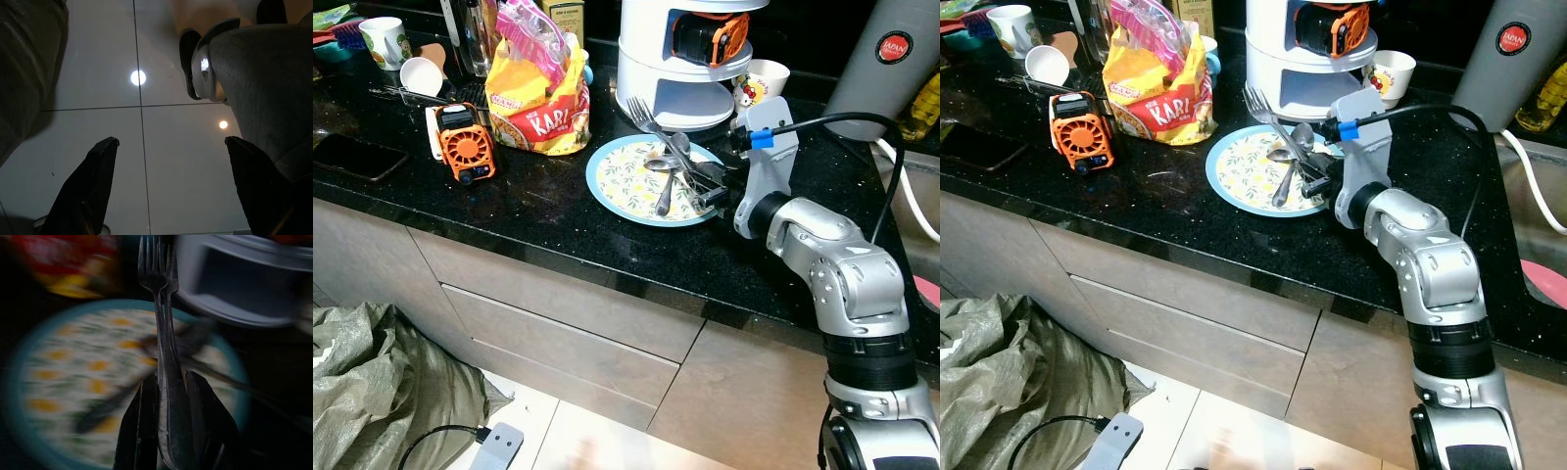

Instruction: Kitchen organization

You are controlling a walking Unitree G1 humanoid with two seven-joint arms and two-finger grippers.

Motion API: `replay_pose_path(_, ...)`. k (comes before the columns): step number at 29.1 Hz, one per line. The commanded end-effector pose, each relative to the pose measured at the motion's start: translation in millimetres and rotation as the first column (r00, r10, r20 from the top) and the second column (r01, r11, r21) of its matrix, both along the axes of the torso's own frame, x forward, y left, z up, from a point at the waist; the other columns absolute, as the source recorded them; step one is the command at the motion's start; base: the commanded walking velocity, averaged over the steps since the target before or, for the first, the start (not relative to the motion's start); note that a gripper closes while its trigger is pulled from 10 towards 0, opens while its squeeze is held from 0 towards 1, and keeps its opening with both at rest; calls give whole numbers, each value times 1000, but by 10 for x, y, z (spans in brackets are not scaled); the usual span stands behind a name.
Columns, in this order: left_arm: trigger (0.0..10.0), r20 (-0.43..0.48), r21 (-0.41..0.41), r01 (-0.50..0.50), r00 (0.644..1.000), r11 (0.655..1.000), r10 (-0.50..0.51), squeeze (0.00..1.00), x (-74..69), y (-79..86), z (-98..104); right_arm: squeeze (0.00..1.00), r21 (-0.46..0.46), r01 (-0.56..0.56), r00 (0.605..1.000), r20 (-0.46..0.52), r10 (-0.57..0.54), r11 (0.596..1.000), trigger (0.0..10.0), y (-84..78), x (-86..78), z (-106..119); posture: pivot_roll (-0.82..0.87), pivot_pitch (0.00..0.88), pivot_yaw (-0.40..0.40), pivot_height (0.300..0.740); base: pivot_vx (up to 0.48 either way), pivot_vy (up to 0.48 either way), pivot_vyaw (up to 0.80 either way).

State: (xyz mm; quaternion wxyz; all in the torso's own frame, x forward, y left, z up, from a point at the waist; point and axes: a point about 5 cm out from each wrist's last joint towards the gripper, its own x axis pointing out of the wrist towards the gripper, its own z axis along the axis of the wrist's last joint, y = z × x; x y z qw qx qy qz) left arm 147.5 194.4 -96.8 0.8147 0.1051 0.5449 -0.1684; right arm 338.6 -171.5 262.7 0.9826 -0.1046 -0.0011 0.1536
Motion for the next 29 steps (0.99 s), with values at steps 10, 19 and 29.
replay_pose_path(10,10000,-15,-31,43,999,999,-44,0,62,-177,2,0,-175,424,901,-12,-433,888,0,-723,-33,-188,-1,109,-21,740,0,0,0)
replay_pose_path(19,10000,-14,-32,56,998,998,-57,0,93,-204,12,0,-172,437,883,-105,-457,883,0,-808,-92,-322,0,106,-26,740,0,0,0)
replay_pose_path(29,10000,-11,-36,75,997,996,-76,0,138,-233,30,957,-189,323,918,-177,-356,927,10000,-680,-159,-397,-5,93,-29,740,0,0,0)
